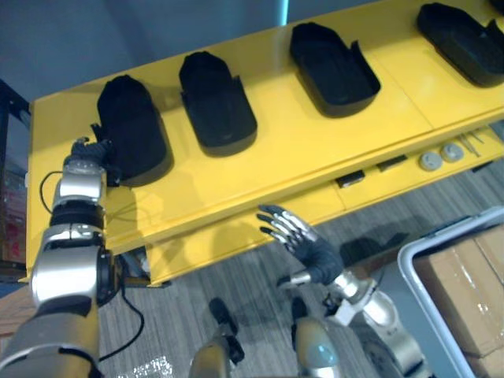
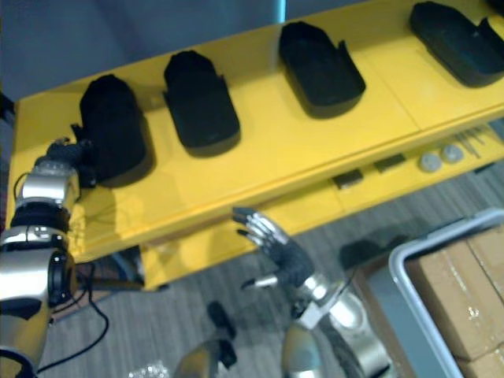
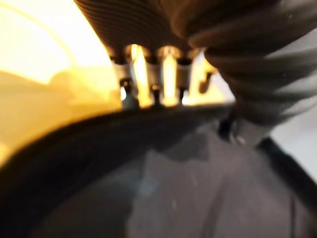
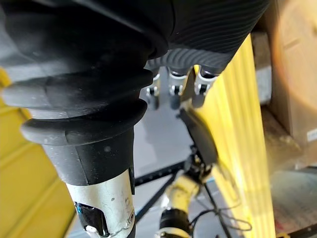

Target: Walk over and take plastic housings, then place them on the shelf

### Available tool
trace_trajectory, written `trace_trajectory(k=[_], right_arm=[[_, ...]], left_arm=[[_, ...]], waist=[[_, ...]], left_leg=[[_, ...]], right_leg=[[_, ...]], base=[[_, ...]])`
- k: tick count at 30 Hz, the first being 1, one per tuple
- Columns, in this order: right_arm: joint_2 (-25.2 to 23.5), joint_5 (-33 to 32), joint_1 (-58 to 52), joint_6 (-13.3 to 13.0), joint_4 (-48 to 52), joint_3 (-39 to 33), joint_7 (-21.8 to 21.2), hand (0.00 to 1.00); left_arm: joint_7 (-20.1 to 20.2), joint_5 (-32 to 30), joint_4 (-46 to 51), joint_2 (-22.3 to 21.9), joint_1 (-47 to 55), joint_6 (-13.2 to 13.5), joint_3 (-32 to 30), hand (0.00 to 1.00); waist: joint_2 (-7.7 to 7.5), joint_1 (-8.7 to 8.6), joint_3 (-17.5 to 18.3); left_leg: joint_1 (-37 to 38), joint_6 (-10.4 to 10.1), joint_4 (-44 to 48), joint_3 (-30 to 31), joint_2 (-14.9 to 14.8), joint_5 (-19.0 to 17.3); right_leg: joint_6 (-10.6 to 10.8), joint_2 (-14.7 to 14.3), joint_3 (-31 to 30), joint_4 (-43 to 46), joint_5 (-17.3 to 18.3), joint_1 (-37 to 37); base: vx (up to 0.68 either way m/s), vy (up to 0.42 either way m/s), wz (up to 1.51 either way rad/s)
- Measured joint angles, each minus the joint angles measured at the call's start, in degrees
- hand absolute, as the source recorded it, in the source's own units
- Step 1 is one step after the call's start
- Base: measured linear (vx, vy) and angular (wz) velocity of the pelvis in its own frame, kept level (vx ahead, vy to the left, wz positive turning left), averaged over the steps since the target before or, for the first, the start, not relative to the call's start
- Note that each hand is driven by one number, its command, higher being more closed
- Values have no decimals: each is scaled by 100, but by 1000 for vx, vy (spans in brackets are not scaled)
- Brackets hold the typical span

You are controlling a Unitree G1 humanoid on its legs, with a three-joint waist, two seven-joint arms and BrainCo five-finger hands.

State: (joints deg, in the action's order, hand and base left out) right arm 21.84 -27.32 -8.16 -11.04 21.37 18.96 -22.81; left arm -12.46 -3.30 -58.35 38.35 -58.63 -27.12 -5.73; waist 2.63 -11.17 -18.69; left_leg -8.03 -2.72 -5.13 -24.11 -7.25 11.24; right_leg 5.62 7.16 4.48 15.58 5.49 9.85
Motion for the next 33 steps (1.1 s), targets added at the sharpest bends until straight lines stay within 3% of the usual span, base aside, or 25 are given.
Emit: trace_trajectory(k=[3,5,7,10,14,19,24,27,30,31,33], right_arm=[[-3,-3,-63,-22,-26,-5,19,0],[-35,-3,-186,-42,-103,-73,68,0],[-109,0,-307,-92,-251,-195,169,0],[-329,34,-581,-482,-668,-582,250,0],[-472,116,-646,-687,-872,-908,291,0],[-652,120,-685,-792,-849,-1190,297,0],[-745,405,-639,-790,-847,-1257,759,0],[-862,632,-472,-783,-847,-1278,1101,0],[-1004,828,-287,-775,-847,-1292,1405,0],[-1114,874,-234,-776,-854,-1290,1519,0],[-1229,909,-123,-776,-851,-1289,1690,0]], left_arm=[[-564,66,-49,126,0,9,-42,0],[-1097,193,-87,212,-2,257,-152,0],[-1430,327,-85,351,-34,636,-334,0],[-1606,349,296,626,-14,1400,-367,0],[-1670,348,1565,516,777,1979,-301,0],[-1660,343,3902,-303,2398,2759,-310,0],[-1535,330,6531,-1318,4213,3456,-579,0],[-1304,300,7572,-1861,5223,3878,-688,0],[-865,548,8145,-2296,6106,4287,-581,0],[-749,627,8208,-2443,6461,4414,-465,0],[-629,727,8134,-2715,6961,4458,-308,0]], waist=[[-2,-44,2],[-7,-71,9],[-26,-76,29],[-45,-76,236],[-62,-75,589],[-21,-12,931],[160,328,1210],[197,504,1367],[156,697,1444],[41,767,1527],[-61,923,1578]], left_leg=[[0,8,0,-2,0,-5],[53,10,0,-4,-1,-23],[161,-7,0,-13,0,-66],[248,6,0,-10,8,-105],[430,-2,-1,7,39,-135],[596,-3,0,319,76,-130],[599,-41,-3,653,106,-143],[588,-45,-3,885,164,-142],[560,-60,-3,971,216,-158],[477,-154,31,949,258,-232],[532,-30,164,964,372,-159]], right_leg=[[11,-4,-14,-82,-51,-26],[17,-12,-13,-215,-103,-144],[26,-21,-15,-356,-145,-308],[40,-25,4,-610,-209,-522],[57,-8,35,-865,-234,-827],[42,-33,346,-1040,-240,-1250],[36,-35,747,-1144,-221,-1505],[23,-30,990,-1262,-177,-1679],[52,-4,1200,-1349,-164,-1803],[47,89,1292,-1465,-177,-1801],[88,198,1291,-1537,-221,-1801]], base=[[8,-1,-1],[43,11,-2],[40,15,-4],[78,14,0],[93,6,1],[51,-10,25],[-41,18,34],[-49,18,39],[-28,42,42],[-12,83,38],[54,76,17]])
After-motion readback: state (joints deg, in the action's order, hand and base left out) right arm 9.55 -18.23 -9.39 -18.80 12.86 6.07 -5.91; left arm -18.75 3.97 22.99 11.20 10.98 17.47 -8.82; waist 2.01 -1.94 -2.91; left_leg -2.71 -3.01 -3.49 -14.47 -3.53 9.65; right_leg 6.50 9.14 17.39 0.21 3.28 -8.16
